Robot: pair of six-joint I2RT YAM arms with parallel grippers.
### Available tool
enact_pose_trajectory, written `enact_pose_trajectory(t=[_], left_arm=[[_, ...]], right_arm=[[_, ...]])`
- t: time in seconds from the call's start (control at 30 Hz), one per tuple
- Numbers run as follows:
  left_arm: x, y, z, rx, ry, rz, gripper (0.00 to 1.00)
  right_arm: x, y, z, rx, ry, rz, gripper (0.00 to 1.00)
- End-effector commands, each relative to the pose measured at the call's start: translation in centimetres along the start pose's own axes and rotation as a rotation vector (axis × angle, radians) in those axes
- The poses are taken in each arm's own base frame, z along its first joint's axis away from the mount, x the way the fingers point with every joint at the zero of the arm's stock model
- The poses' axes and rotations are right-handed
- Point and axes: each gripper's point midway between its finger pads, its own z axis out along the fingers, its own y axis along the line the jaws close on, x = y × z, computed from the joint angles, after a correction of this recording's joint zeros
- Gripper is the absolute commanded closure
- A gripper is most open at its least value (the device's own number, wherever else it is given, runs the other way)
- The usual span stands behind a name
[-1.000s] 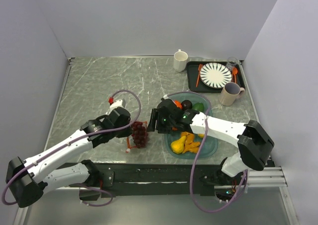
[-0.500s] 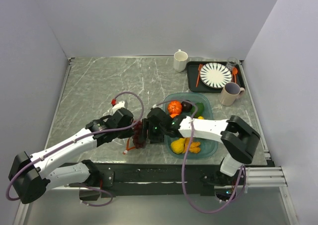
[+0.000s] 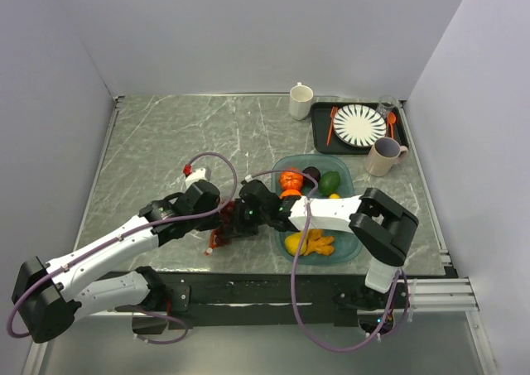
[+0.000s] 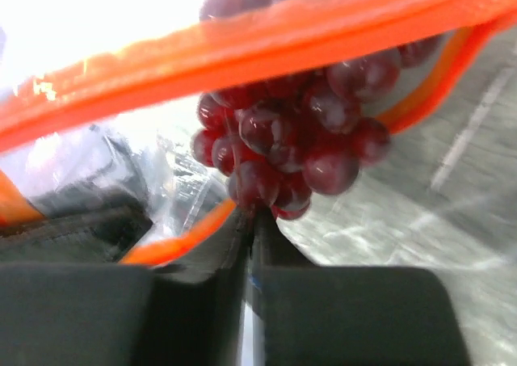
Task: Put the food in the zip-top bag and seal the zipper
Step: Adjust the zipper food storage bag at the center of the board.
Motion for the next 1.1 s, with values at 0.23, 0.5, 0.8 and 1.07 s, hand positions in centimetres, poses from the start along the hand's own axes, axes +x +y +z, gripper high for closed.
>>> enact_pose_trajectory(t=[0.23, 0.5, 0.8, 1.07], left_arm=[[-0.7, -0.6, -0.2, 0.023, -0.029, -0.026, 0.99], [-2.8, -4.6, -1.7, 0.174, -0.066, -0.070, 0.99], [-5.2, -7.3, -1.5, 0.220, -0.115, -0.118, 0.99], [-5.1, -6.4, -2.0, 0.253, -0.162, -0.175, 0.99]], right_arm=[[-2.8, 3.0, -1.3, -0.167, -0.105, 0.023, 1.00], [-7.9, 5.0, -6.5, -0.249, -0.288, -0.005, 1.00], [-8.0, 1.9, -6.1, -0.104, -0.212, -0.021, 1.00], [-5.7, 0.7, -2.1, -0.016, -0.088, -0.113, 0.95]])
